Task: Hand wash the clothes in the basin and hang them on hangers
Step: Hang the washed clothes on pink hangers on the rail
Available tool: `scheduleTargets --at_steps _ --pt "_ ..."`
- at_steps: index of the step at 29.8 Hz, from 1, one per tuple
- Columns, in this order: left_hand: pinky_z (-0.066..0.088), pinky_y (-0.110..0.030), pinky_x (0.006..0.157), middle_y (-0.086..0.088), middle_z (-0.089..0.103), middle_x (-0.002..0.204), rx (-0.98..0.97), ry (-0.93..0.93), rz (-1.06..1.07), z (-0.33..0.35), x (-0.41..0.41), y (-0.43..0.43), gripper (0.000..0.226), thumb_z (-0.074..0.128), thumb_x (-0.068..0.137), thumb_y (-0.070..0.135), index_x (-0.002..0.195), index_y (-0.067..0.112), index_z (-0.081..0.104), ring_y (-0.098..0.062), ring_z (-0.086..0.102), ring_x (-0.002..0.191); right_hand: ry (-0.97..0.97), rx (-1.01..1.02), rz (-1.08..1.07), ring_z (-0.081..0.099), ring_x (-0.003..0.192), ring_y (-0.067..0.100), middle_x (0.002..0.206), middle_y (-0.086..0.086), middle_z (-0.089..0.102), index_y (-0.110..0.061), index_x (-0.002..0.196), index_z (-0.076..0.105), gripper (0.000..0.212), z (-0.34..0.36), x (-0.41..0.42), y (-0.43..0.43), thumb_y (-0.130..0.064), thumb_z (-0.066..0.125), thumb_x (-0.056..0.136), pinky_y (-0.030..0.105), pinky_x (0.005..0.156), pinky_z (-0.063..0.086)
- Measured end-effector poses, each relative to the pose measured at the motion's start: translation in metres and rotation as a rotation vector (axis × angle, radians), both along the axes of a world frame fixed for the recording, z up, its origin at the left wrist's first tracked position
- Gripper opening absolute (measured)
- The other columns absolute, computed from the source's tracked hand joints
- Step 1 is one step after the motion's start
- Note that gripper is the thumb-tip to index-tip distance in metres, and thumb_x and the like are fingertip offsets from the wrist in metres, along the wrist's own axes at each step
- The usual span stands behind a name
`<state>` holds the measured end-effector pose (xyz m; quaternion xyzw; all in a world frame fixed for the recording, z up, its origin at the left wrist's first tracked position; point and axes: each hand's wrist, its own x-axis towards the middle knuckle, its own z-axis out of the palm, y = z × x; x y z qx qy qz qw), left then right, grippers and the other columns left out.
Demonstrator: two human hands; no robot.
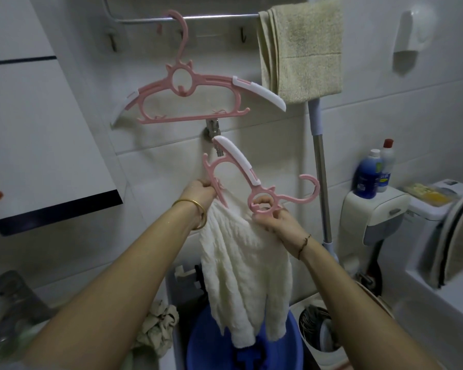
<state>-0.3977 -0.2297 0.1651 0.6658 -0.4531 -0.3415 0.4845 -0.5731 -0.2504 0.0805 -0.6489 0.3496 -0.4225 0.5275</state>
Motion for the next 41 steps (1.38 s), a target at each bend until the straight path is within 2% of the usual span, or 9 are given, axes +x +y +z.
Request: scheduleTargets --at_steps 5,10,14,19,22,24,26,33,41 --pt "0.052 -0.044 0.081 -0.013 0.057 0.085 0.068 -0.114 -0.063 0.001 0.008 -0.003 0.027 0.062 0.083 0.030 0.089 0.004 0.063 -0.023 0.055 0.078 -0.064 -0.033 -0.116 0.056 0.087 0.006 0.095 -0.004 0.061 -0.015 0.096 0.064 0.014 0.005 0.001 0.004 -0.027 0.065 0.088 0.017 0.078 0.045" --pt "0.053 -0.040 0.085 -0.010 0.062 0.087 0.161 -0.140 -0.198 0.007 0.014 0.004 0.023 0.053 0.080 -0.012 0.092 0.006 0.061 -0.029 0.060 0.090 0.003 0.091 -0.115 0.057 0.074 0.009 0.078 -0.002 0.064 -0.007 0.085 0.068 0.010 0.018 -0.011 0.005 0.000 0.068 0.079 0.017 0.068 0.049" --pt "0.046 -0.027 0.073 -0.008 0.061 0.086 0.164 -0.503 -0.128 0.000 0.016 0.002 0.018 0.053 0.084 -0.001 0.094 0.008 0.064 -0.025 0.057 0.086 0.031 0.088 -0.186 0.056 0.071 0.007 0.073 -0.001 0.063 -0.006 0.074 0.065 0.016 0.028 -0.012 0.006 0.009 0.060 0.078 0.010 0.060 0.048" --pt "0.049 -0.036 0.090 -0.012 0.062 0.109 0.109 -0.769 0.098 -0.011 0.026 0.002 0.024 0.049 0.089 0.011 0.104 0.011 0.067 -0.034 0.057 0.106 0.160 0.028 -0.213 0.057 0.074 0.009 0.075 0.002 0.064 -0.001 0.072 0.066 0.019 0.037 -0.013 0.004 0.013 0.052 0.077 0.012 0.060 0.049" --pt "0.054 -0.032 0.064 -0.015 0.064 0.089 0.130 -0.428 0.110 -0.013 0.026 0.002 0.019 0.042 0.092 0.004 0.087 0.008 0.060 -0.031 0.064 0.079 0.314 0.017 -0.236 0.061 0.089 0.026 0.085 0.009 0.066 -0.006 0.070 0.064 0.016 0.040 -0.014 -0.002 0.005 0.055 0.077 0.038 0.087 0.052" --pt "0.053 -0.027 0.042 -0.017 0.062 0.077 0.182 0.004 0.143 -0.009 0.022 0.003 0.022 0.038 0.095 -0.001 0.079 0.004 0.054 -0.027 0.062 0.062 0.451 -0.008 -0.255 0.061 0.096 0.034 0.093 0.015 0.067 -0.011 0.067 0.062 0.017 0.044 -0.012 -0.008 0.001 0.057 0.077 0.048 0.091 0.048" --pt "0.051 -0.028 0.040 -0.013 0.058 0.072 0.218 0.179 0.166 -0.008 0.022 0.004 0.025 0.037 0.095 -0.005 0.076 0.004 0.051 -0.023 0.059 0.058 0.631 -0.062 -0.257 0.060 0.097 0.034 0.097 0.015 0.066 -0.014 0.063 0.059 0.018 0.048 -0.009 -0.010 -0.003 0.059 0.077 0.048 0.088 0.048" --pt "0.037 -0.023 0.053 -0.008 0.039 0.056 0.198 0.155 0.257 -0.014 0.027 0.001 0.023 0.036 0.087 -0.003 0.076 0.005 0.055 -0.017 0.036 0.044 0.760 -0.042 -0.318 0.063 0.088 0.027 0.091 0.010 0.066 -0.016 0.062 0.055 0.020 0.053 0.000 -0.011 -0.010 0.064 0.078 0.045 0.085 0.054" --pt "0.051 -0.033 0.063 -0.023 0.055 0.074 0.139 -0.068 0.246 -0.016 0.036 -0.006 0.023 0.041 0.088 0.004 0.091 0.000 0.064 -0.029 0.055 0.058 0.872 -0.046 -0.345 0.060 0.078 0.021 0.079 0.004 0.063 -0.022 0.063 0.054 0.020 0.058 0.000 -0.006 -0.017 0.063 0.079 0.038 0.078 0.055"
